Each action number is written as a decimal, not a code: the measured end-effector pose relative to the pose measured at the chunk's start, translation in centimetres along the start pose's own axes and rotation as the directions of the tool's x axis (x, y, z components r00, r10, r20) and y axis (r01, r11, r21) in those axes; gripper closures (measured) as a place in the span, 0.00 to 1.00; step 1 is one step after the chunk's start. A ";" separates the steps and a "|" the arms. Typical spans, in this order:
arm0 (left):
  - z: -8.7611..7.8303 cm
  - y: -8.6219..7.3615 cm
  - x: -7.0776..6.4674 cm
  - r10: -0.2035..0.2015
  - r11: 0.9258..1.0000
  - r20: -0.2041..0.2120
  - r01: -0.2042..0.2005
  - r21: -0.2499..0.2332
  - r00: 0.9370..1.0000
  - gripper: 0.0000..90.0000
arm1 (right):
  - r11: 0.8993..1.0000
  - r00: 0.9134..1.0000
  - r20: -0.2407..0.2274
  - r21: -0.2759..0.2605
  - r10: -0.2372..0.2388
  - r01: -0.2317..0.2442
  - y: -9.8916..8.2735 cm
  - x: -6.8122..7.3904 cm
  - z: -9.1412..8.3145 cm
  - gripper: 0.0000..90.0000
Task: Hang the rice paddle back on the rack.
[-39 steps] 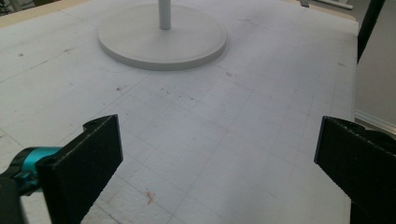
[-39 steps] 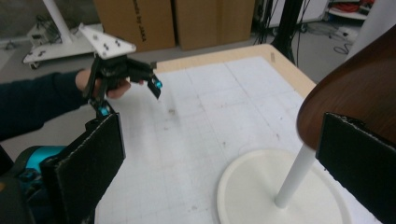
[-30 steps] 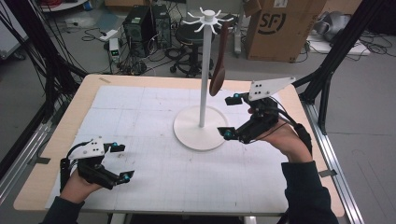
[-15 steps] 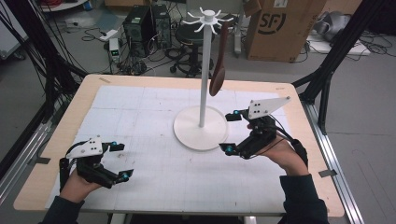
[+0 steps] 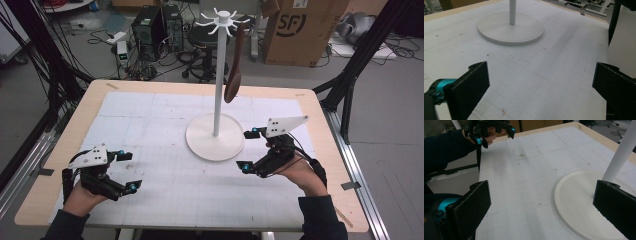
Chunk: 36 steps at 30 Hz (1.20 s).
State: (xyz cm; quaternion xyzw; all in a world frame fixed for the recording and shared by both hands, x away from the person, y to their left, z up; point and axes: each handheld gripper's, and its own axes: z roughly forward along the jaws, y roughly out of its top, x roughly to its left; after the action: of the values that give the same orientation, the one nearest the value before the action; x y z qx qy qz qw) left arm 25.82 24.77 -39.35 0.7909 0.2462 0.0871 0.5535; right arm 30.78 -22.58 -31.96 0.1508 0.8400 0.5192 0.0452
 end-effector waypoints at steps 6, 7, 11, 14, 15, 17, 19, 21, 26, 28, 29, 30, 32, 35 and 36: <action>-0.1 0.1 0.0 0.004 1.000 -0.007 -0.004 -0.009 1.000 0.02 | 1.000 1.000 0.007 0.004 0.023 -0.023 -1.6 0.2 0.3 0.00; -0.1 0.1 -0.1 0.004 1.000 -0.008 -0.005 -0.011 1.000 0.02 | 1.000 1.000 0.006 0.002 0.026 -0.026 -1.9 0.2 0.3 0.00; -0.1 0.2 0.1 0.003 1.000 -0.007 -0.003 -0.016 1.000 0.02 | 0.999 0.999 0.015 -0.004 0.034 -0.034 -2.7 0.3 0.2 0.00; -0.1 0.2 0.1 0.008 1.000 -0.007 -0.008 -0.014 1.000 0.02 | 0.999 0.999 0.029 -0.011 0.041 -0.040 -3.3 0.6 0.1 0.00; -0.1 0.1 0.1 0.007 1.000 -0.008 -0.007 -0.014 1.000 0.02 | 0.999 0.999 0.033 -0.011 0.044 -0.043 -3.5 0.7 0.1 0.00; -0.2 0.2 0.1 0.005 1.000 -0.006 -0.005 -0.021 1.000 0.02 | 0.999 0.998 0.035 -0.014 0.046 -0.045 -3.9 0.8 0.1 0.00; -0.3 0.2 0.1 0.008 1.000 -0.006 -0.009 -0.022 1.000 0.02 | 0.999 0.998 0.038 -0.014 0.048 -0.047 -4.2 0.9 0.2 0.00; -0.3 0.2 0.0 0.009 1.000 -0.005 -0.009 -0.021 1.000 0.02 | 0.999 0.998 0.051 0.003 0.040 -0.040 -4.3 1.0 0.3 0.00; -0.3 0.2 -0.1 0.009 1.000 -0.004 -0.010 -0.024 1.000 0.02 | 0.999 0.998 0.066 0.019 0.024 -0.025 -4.6 1.5 0.5 0.00; -0.3 0.2 0.0 0.010 1.000 -0.001 -0.010 -0.025 1.000 0.02 | 1.000 0.998 0.067 0.020 0.019 -0.020 -4.6 1.7 0.5 0.00; -0.3 0.2 0.0 0.009 1.000 -0.001 -0.009 -0.026 1.000 0.02 | 0.999 0.998 0.067 0.024 0.020 -0.022 -4.6 1.8 0.5 0.00; -0.3 0.2 0.0 0.008 1.000 -0.002 -0.008 -0.026 1.000 0.02 | 1.000 0.997 0.070 0.024 0.016 -0.018 -4.7 1.8 0.5 0.00; -0.3 0.2 0.0 0.009 1.000 0.000 -0.009 -0.027 1.000 0.02 | 1.000 0.997 0.069 0.009 0.020 -0.021 -4.9 1.9 0.4 0.00; -0.3 0.2 0.0 0.007 1.000 -0.002 -0.007 -0.026 1.000 0.02 | 0.999 0.997 0.064 -0.007 0.046 -0.045 -5.3 1.9 0.3 0.00; -0.3 0.2 0.0 0.008 1.000 -0.002 -0.008 -0.025 1.000 0.02 | 0.999 0.997 0.068 -0.001 0.041 -0.041 -5.4 1.9 0.3 0.00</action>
State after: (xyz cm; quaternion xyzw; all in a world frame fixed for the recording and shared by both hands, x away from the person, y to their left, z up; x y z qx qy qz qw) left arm 25.77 24.96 -39.07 0.7848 0.2426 0.0931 0.5626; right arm 27.93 -24.01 -36.70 0.1857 0.8348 0.5145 0.0630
